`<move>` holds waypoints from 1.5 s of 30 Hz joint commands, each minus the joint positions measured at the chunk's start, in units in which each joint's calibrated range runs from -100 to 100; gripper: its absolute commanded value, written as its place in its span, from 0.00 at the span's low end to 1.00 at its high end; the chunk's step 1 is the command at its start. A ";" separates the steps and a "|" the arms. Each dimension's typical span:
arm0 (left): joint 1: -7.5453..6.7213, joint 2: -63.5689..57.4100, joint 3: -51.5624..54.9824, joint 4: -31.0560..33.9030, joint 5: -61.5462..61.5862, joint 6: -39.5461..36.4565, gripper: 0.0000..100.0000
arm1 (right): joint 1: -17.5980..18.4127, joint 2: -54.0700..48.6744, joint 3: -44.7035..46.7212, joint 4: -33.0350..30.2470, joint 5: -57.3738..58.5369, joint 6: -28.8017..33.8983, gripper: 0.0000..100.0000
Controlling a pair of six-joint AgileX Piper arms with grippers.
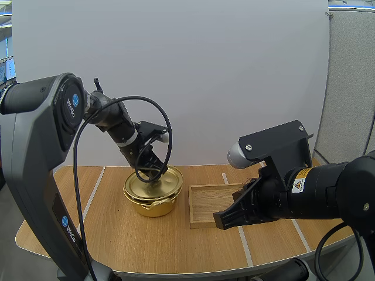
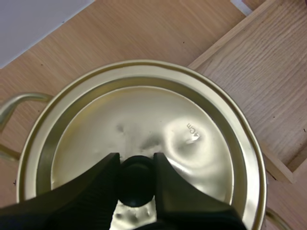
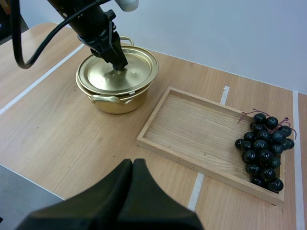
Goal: Open the pot, put the pineapple inside, and close it
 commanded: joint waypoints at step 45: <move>0.04 -5.81 0.49 3.39 4.73 0.37 1.00 | -0.25 -0.42 0.05 0.26 0.14 -0.41 0.00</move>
